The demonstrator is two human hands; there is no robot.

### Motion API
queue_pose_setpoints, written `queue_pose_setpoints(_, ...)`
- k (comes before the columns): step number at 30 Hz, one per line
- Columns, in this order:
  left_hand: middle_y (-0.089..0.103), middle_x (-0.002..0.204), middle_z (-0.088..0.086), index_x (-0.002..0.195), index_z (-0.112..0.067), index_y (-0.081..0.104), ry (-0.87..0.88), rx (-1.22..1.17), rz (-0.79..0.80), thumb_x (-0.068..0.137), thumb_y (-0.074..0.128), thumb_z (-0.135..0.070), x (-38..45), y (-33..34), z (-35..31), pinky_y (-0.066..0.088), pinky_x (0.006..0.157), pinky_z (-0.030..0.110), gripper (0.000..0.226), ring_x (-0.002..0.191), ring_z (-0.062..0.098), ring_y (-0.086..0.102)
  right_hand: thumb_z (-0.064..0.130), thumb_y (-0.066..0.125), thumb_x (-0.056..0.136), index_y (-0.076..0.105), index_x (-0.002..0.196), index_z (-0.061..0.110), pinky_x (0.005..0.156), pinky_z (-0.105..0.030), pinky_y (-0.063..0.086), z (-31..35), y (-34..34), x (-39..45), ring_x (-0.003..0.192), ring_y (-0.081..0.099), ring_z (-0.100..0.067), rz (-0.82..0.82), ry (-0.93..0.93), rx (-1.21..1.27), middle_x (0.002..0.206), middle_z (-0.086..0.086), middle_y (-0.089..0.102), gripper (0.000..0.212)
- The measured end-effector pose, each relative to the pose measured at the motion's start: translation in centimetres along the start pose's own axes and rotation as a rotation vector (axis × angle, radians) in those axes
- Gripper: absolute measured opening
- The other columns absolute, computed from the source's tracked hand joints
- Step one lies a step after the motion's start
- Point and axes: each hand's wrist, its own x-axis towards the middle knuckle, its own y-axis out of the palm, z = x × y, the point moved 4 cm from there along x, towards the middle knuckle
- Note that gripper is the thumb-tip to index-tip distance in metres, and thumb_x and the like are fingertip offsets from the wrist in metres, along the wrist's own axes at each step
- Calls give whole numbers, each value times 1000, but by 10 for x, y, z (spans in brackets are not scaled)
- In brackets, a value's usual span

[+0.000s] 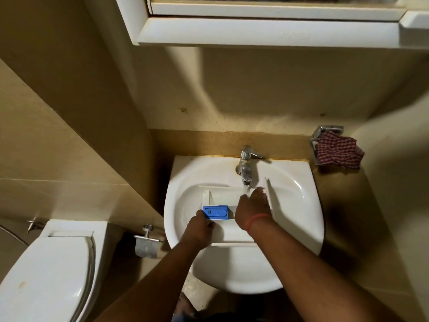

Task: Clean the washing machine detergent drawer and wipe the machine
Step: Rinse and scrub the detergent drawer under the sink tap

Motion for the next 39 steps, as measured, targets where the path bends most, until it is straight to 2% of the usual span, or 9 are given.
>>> queue_pose_setpoints(6, 59, 129, 11, 127, -8, 46, 7, 2, 5, 95, 54, -17, -2, -1, -1, 40, 91, 25, 34, 117, 28, 56, 17, 49, 91, 34, 143, 11, 115, -48, 28, 4, -9, 3, 141, 19, -48, 23, 4, 40, 152, -33, 12, 55)
queue_pose_setpoints(13, 59, 130, 12, 128, -7, 46, -1, -15, 2, 96, 54, -16, -1, -1, 5, 36, 88, 21, 33, 119, 28, 55, -2, 40, 86, 51, 129, 4, 111, -38, 33, -17, -8, -6, 132, 40, -36, 66, -245, 79, 137, -17, 44, 45)
queue_pose_setpoints(18, 58, 131, 11, 128, -8, 46, 14, -20, -12, 96, 54, -14, -3, -2, 5, 38, 93, 24, 33, 120, 29, 55, -6, 41, 84, 57, 126, 6, 105, -36, 40, -13, -16, -13, 124, 49, -33, 79, -365, 82, 130, -13, 51, 47)
queue_pose_setpoints(23, 60, 128, 11, 126, -8, 47, 35, -32, -25, 95, 56, -15, -3, -6, 5, 35, 86, 22, 33, 119, 29, 55, 12, 57, 87, 57, 121, 13, 97, -36, 40, -62, -51, -18, 117, 50, -35, -358, -127, 386, 126, -11, 53, 34)
queue_pose_setpoints(25, 61, 126, 10, 125, -9, 48, 67, -64, -32, 94, 58, -13, -4, -6, 3, 37, 87, 23, 33, 117, 27, 56, 27, 65, 90, 48, 134, 11, 105, -37, 40, -86, -33, -21, 124, 48, -32, -114, -10, 615, 135, -10, 48, 51)
queue_pose_setpoints(27, 62, 124, 6, 124, -12, 51, 123, -99, -47, 92, 60, -12, -6, -7, -2, 37, 87, 23, 33, 116, 24, 57, 29, 60, 94, 48, 133, 15, 100, -41, 48, -92, -10, -27, 113, 60, -25, 120, 23, 812, 129, -8, 60, 43)
queue_pose_setpoints(31, 61, 122, -2, 125, -16, 52, 219, -114, -41, 92, 61, -13, -10, -15, -11, 37, 86, 21, 34, 112, 16, 58, 23, 50, 92, 49, 122, 26, 81, -42, 57, -93, 3, -34, 91, 67, -26, 75, 67, 968, 100, -5, 68, 30)
queue_pose_setpoints(36, 61, 127, 4, 133, -18, 49, 172, 59, 120, 94, 61, -27, -4, -13, -22, 42, 83, 24, 42, 113, 23, 58, 52, 60, 75, 34, 141, 37, 90, -45, 54, -107, 6, -49, 97, 67, -22, 91, 149, 1189, 113, 2, 67, 73)
queue_pose_setpoints(39, 62, 125, 4, 127, -17, 54, 148, 146, 139, 89, 66, -36, 2, -9, -32, 45, 85, 26, 44, 110, 22, 59, 56, 61, 73, 40, 138, 34, 86, -46, 56, -113, -6, -55, 97, 67, -24, 40, 180, 1258, 112, 0, 68, 71)
